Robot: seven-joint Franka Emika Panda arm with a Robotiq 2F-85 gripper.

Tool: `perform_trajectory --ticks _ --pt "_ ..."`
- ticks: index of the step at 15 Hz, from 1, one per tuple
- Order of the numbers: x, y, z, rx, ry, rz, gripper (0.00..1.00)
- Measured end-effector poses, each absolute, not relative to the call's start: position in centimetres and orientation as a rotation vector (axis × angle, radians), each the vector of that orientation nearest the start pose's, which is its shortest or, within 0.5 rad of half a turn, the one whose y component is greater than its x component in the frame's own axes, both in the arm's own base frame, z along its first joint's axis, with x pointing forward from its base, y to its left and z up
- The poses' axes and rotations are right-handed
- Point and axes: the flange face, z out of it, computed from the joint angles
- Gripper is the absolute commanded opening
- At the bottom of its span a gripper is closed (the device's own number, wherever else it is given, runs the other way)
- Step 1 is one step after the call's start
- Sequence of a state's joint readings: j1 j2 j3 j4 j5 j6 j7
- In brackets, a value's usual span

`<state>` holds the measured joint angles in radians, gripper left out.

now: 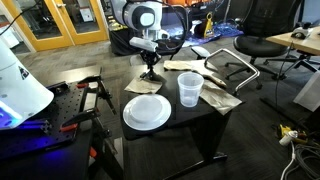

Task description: Put the marker in the cup

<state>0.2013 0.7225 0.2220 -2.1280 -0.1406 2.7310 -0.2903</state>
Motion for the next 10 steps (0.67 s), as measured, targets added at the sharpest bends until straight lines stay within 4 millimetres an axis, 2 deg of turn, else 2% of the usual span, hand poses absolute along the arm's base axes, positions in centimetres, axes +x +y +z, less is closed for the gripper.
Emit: perform_trajectory --ticks 5,10 --pt "49.1 23.7 7.2 -2.833 -1.121 0.099 0.03" --pt "51.1 23.4 11.7 -2.887 -1.03 -0.094 0.03"
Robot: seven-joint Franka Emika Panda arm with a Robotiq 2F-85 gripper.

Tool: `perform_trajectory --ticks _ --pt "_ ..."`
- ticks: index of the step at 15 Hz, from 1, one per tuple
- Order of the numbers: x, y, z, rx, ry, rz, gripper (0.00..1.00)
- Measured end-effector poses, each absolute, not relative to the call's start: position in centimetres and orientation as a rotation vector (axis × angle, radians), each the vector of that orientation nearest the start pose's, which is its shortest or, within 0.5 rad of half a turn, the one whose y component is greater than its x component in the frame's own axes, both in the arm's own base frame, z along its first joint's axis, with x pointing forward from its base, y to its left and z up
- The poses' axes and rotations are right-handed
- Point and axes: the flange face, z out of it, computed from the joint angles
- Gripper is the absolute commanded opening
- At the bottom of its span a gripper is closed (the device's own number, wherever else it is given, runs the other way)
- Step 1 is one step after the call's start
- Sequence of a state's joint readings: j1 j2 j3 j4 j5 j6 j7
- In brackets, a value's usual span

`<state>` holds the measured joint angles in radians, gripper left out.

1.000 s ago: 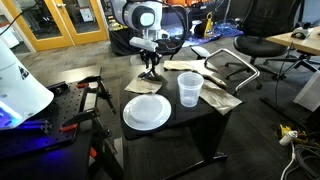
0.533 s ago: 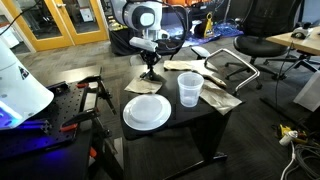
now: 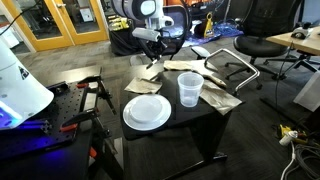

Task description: Put the marker in the cup

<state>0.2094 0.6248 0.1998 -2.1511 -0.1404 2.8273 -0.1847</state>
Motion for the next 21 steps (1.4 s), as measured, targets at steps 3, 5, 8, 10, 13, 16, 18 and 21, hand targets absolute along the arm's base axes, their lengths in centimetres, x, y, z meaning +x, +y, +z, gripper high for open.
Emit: perform_trajectory --ticks 3,5,8,10,13,16,18,21 --pt "52.5 22.3 15.5 -2.94 -0.961 -0.214 0.03" --pt "53.3 21.2 18.1 -2.979 -0.896 -0.301 0.03" --pt "54.1 19.2 21.8 -3.037 -0.777 -0.41 0.03" --pt "54.3 17.8 23.9 -3.068 -0.676 -0.468 0.03" --pt "54.2 15.7 26.3 -3.097 -0.489 -0.53 0.03" --pt "53.8 13.8 28.0 -3.107 -0.297 -0.578 0.03" --pt "53.3 12.6 28.7 -3.112 -0.178 -0.597 0.03" --pt "52.8 10.9 29.3 -3.134 0.011 -0.634 0.13"
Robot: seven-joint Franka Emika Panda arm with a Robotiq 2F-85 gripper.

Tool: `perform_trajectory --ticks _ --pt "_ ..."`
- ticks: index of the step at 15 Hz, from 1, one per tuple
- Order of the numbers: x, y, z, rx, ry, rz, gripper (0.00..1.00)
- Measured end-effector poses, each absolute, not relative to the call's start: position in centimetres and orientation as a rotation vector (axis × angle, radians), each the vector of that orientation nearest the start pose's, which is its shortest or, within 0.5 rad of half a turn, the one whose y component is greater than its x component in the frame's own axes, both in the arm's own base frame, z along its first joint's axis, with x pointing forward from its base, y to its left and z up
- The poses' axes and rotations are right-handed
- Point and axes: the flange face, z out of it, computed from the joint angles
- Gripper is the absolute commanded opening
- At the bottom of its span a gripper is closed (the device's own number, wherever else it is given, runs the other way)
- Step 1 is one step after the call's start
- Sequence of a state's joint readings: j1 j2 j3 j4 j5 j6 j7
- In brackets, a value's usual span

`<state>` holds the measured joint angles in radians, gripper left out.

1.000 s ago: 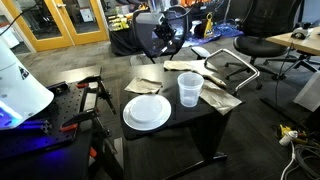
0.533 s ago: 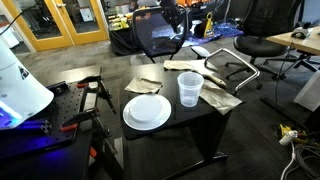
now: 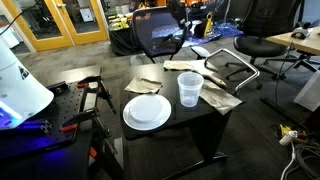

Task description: Put the marker in the cup

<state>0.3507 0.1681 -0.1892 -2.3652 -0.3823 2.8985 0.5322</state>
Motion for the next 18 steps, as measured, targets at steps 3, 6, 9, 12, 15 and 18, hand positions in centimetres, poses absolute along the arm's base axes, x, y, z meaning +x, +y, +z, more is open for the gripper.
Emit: perform_trajectory --ticks 3,6,9,12,15,18 --pt "52.5 10.4 29.3 -3.139 0.073 -0.645 0.13" --pt "52.4 10.6 29.3 -3.139 0.067 -0.645 0.03" --pt "52.6 10.4 29.2 -3.149 0.093 -0.646 0.03" --pt "53.4 8.6 29.3 -3.192 0.297 -0.688 0.03" --pt "54.3 7.2 29.8 -3.219 0.548 -0.753 0.03" --pt "54.6 7.1 30.1 -3.231 0.796 -0.831 0.03"
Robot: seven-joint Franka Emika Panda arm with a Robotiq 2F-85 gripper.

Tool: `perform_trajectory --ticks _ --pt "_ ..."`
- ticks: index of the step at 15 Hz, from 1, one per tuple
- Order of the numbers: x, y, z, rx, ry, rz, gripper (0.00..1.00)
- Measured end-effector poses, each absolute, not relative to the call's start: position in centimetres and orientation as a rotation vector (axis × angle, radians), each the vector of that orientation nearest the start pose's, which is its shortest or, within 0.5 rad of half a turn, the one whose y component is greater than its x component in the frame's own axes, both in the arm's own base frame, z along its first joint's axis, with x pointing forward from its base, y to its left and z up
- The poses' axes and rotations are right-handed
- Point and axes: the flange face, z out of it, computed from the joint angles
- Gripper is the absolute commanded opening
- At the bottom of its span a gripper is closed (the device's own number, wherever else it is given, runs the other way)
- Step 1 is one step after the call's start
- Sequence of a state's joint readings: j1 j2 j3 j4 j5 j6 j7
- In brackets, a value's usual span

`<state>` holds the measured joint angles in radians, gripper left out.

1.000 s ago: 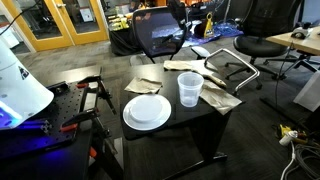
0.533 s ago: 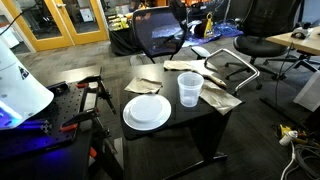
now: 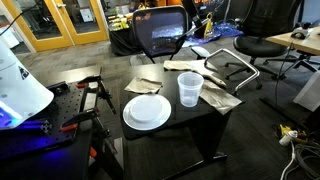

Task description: Put the marker in the cup

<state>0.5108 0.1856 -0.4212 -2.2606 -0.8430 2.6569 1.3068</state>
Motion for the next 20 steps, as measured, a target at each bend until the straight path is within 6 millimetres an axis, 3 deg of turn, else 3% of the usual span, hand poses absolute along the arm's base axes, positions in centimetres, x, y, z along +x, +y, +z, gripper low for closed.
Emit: perform_trajectory --ticks 7,12,20 --pt "53.2 9.7 28.7 -3.157 1.411 -1.039 0.03" --pt "52.6 9.7 28.3 -3.019 1.837 -1.19 0.03" --pt "53.6 8.2 26.7 -2.83 2.159 -1.473 0.03"
